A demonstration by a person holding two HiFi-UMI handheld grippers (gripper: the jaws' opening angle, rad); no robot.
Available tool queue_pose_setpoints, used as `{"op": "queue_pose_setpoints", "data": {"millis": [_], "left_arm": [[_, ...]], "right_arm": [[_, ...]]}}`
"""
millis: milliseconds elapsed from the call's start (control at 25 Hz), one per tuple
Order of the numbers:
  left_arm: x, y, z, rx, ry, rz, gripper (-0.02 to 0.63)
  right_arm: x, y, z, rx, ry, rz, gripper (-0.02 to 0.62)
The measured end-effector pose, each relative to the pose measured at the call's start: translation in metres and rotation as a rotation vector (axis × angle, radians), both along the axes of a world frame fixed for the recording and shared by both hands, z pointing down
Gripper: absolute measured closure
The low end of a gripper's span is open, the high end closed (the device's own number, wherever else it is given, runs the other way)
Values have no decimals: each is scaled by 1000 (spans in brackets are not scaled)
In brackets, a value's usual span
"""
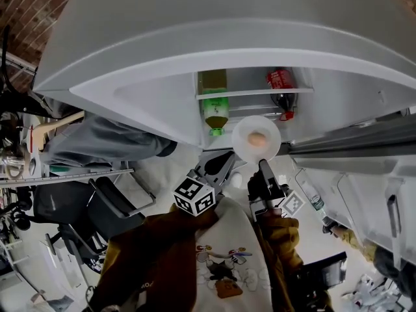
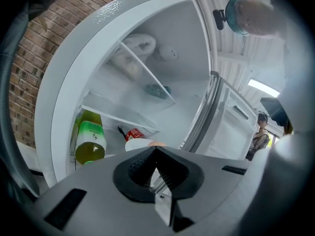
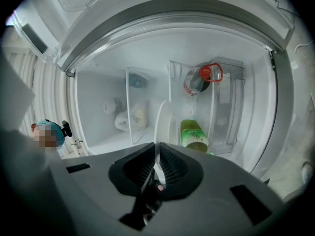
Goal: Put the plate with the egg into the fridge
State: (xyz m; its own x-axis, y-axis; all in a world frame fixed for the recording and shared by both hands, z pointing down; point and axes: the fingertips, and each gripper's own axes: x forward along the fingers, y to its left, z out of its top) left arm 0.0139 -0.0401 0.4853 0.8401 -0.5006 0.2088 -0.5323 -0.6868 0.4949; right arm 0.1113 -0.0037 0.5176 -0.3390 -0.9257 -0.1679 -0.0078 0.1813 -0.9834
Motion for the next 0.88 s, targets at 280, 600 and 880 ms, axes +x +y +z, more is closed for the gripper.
{"op": "queue_pose_setpoints", "data": {"millis": [280, 600, 880], "left_arm": [[-3, -3, 22, -3, -33, -30, 600], [-3, -8, 40, -36, -33, -76, 600], [-5, -12, 49, -56, -36, -97, 600]], "right_arm": [[3, -1, 23, -31, 8, -18, 569], [11, -9, 42, -58, -13, -31, 569], [13, -17, 58, -78, -12, -45, 569]]}}
